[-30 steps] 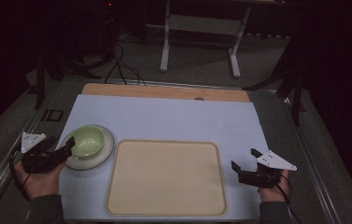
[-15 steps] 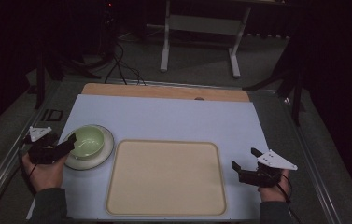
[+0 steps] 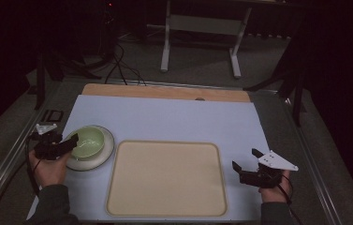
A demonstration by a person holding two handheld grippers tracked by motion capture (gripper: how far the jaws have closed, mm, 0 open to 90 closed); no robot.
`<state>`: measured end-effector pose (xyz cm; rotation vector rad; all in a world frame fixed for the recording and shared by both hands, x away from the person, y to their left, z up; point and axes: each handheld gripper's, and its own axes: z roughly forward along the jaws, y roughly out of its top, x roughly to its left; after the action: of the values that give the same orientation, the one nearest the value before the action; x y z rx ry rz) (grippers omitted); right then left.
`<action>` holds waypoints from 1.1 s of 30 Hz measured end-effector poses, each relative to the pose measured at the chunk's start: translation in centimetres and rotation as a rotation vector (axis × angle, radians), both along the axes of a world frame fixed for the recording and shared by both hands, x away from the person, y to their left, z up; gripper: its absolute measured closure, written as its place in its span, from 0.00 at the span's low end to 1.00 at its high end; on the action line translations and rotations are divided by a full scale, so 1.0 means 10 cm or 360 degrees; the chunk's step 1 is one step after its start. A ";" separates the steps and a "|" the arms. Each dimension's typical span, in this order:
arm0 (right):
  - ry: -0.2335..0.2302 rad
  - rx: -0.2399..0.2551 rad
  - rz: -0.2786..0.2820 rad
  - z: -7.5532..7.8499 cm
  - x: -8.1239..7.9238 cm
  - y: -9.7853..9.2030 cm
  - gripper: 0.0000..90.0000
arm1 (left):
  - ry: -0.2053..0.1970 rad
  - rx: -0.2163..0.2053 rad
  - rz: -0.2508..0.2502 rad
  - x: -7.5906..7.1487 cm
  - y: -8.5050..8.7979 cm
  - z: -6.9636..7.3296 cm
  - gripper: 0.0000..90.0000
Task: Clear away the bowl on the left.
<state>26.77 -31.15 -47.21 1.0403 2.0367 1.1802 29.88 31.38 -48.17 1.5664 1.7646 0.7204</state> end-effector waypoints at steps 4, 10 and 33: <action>-0.0004 -0.0009 0.0000 0.00 -0.01 0.00 0.12 | 0.0039 0.0001 -0.0006 0.04 -0.02 -0.03 0.49; -0.0005 -0.0011 0.0001 0.00 -0.01 0.00 0.12 | 0.0105 -0.0018 -0.0007 0.07 -0.02 -0.06 0.60; -0.0002 -0.0020 0.0012 0.00 -0.01 0.00 0.12 | 0.0302 -0.0150 -0.0057 0.15 0.03 -0.19 0.73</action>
<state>26.65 -31.12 -47.18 1.0263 2.0463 1.1699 31.42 31.65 -50.02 1.6426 1.8722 0.4772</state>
